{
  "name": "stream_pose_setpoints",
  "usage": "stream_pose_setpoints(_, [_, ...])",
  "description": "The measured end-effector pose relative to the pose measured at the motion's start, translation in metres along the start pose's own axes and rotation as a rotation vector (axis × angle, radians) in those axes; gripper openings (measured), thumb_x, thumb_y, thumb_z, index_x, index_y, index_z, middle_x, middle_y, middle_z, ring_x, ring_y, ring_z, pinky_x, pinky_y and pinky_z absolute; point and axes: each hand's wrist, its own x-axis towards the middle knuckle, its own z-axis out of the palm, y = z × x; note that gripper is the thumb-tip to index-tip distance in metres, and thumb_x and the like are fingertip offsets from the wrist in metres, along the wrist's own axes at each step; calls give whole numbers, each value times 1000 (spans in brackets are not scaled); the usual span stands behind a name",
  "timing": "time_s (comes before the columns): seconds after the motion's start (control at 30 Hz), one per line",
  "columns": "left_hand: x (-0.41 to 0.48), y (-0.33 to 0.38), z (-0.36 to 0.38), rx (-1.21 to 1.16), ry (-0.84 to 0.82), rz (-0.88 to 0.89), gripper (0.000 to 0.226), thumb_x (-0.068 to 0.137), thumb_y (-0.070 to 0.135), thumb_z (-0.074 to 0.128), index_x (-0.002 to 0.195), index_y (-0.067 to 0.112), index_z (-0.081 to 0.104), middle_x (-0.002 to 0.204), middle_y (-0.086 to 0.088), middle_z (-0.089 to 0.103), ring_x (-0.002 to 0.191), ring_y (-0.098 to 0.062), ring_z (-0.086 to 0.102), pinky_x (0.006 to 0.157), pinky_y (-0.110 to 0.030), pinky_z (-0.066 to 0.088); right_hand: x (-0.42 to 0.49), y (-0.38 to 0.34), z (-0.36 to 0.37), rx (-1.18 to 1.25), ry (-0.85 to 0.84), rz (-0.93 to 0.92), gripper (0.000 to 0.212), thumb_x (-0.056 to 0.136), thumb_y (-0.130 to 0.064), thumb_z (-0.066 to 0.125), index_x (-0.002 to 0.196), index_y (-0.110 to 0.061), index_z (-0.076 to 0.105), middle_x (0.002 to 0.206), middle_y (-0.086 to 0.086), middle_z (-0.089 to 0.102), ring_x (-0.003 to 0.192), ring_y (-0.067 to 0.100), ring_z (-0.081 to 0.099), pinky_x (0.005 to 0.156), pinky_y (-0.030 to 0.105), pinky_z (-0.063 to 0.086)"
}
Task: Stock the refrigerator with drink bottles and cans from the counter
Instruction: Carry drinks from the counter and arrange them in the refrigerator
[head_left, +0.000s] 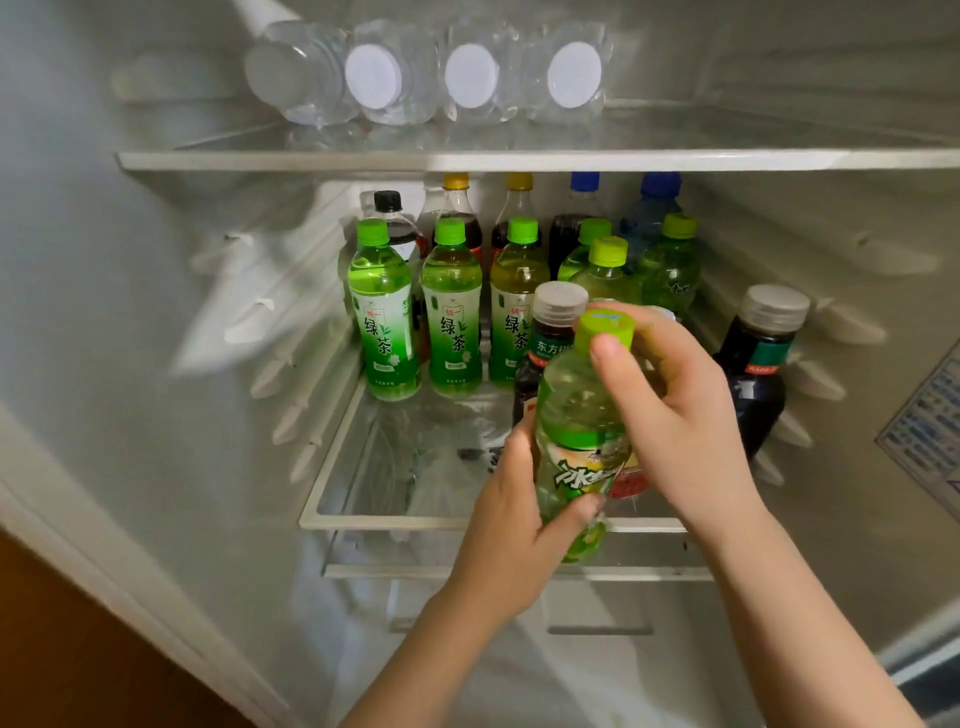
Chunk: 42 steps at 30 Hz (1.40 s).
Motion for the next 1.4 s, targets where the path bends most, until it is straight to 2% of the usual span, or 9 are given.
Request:
stream_pose_setpoints(0.17, [-2,-5,-4,-27,67,38,73,80,53,64,141,37,27,135,22,48,125,-3,49,99,-39,49,-11,13,-13,76,-24,41,47,77,-50,59,115,-22,61,109,-12,67,105,4,62,91,26,50])
stream_pose_setpoints(0.3, [0,-1,-1,-7,76,51,69,78,51,66,137,42,32,130,22,49,122,-4,51,97,-37,49,-26,20,-6,-24,-71,-8,61,75,-47,68,127,-21,51,115,-16,63,108,4,61,88,21,50])
stream_pose_setpoints(0.4, [2,-4,-3,21,148,177,52,94,55,41,139,29,44,130,14,48,122,-5,48,98,-24,44,-28,23,-14,-25,13,-27,61,74,-49,69,128,-26,52,114,-17,65,106,1,62,89,21,51])
stream_pose_setpoints(0.53, [16,-14,-7,12,318,99,37,94,44,39,130,42,43,126,18,43,116,2,47,95,-14,41,-27,28,-31,15,69,7,58,73,-43,73,127,-28,55,112,-17,68,104,5,64,90,35,53])
stream_pose_setpoints(0.7, [42,-26,1,4,189,-42,74,78,33,70,140,34,31,139,2,42,130,-12,43,105,-45,43,-31,29,-43,-19,101,17,60,73,-49,71,127,-32,54,114,-21,65,106,4,64,90,33,54])
stream_pose_setpoints(0.9, [56,-37,6,24,174,-50,82,69,24,75,140,21,35,129,-3,53,122,-18,51,100,-49,45,-30,34,-53,19,128,79,62,73,-45,75,129,-29,54,116,-14,66,107,5,63,91,32,53])
stream_pose_setpoints(1.07, [60,-47,-14,65,274,-37,86,71,29,72,144,22,28,135,1,48,124,-10,48,100,-28,41,-28,37,-59,69,119,115,69,70,-46,69,133,-23,53,119,-11,65,109,4,62,81,13,50])
stream_pose_setpoints(1.2, [66,-57,-36,84,328,-25,85,77,23,75,146,23,26,137,0,47,119,5,49,92,-10,42,-28,39,-58,89,106,121,67,71,-45,70,133,-25,52,122,-11,64,112,6,60,90,25,51])
stream_pose_setpoints(1.4, [75,-70,-49,223,411,-63,83,78,31,73,146,15,27,138,-13,43,131,-28,38,109,-50,34,-31,42,-54,129,117,114,72,68,-51,69,133,-26,52,119,-14,65,110,5,61,86,20,52])
